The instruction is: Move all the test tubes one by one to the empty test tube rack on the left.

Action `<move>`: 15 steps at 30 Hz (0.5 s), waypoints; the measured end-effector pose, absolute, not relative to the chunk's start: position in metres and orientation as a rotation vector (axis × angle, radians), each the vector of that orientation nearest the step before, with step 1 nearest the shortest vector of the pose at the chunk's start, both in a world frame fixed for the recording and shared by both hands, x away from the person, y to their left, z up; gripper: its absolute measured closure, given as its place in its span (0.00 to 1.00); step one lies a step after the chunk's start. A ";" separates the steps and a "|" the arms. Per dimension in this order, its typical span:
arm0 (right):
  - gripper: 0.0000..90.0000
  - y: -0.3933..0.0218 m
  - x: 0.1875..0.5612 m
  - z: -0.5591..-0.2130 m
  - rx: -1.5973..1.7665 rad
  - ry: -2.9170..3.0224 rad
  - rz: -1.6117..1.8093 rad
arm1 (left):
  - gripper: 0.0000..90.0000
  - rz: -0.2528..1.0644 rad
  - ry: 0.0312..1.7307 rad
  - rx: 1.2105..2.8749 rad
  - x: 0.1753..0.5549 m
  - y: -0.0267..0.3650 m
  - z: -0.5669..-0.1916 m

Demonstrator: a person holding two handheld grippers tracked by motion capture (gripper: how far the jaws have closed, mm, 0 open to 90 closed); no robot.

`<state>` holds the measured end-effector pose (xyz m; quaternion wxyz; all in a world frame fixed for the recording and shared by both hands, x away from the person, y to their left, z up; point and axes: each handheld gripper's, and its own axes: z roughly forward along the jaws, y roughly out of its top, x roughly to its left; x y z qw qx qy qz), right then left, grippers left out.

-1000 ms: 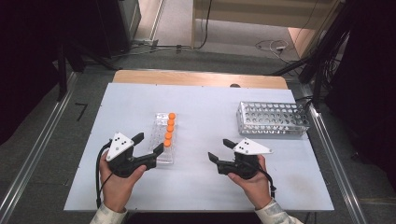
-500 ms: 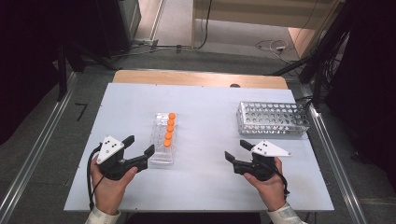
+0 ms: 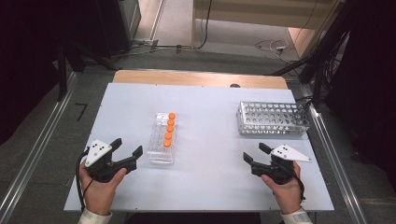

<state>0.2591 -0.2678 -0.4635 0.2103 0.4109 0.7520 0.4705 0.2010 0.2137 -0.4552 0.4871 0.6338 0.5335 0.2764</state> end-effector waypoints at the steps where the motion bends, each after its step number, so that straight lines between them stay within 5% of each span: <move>1: 0.26 -0.271 0.258 -0.464 1.151 2.084 1.303 | 0.22 0.675 1.304 1.539 0.201 0.216 -0.456; 15: 0.26 -0.331 0.249 -0.469 1.302 1.945 1.245 | 0.20 0.699 1.364 1.533 0.199 0.231 -0.467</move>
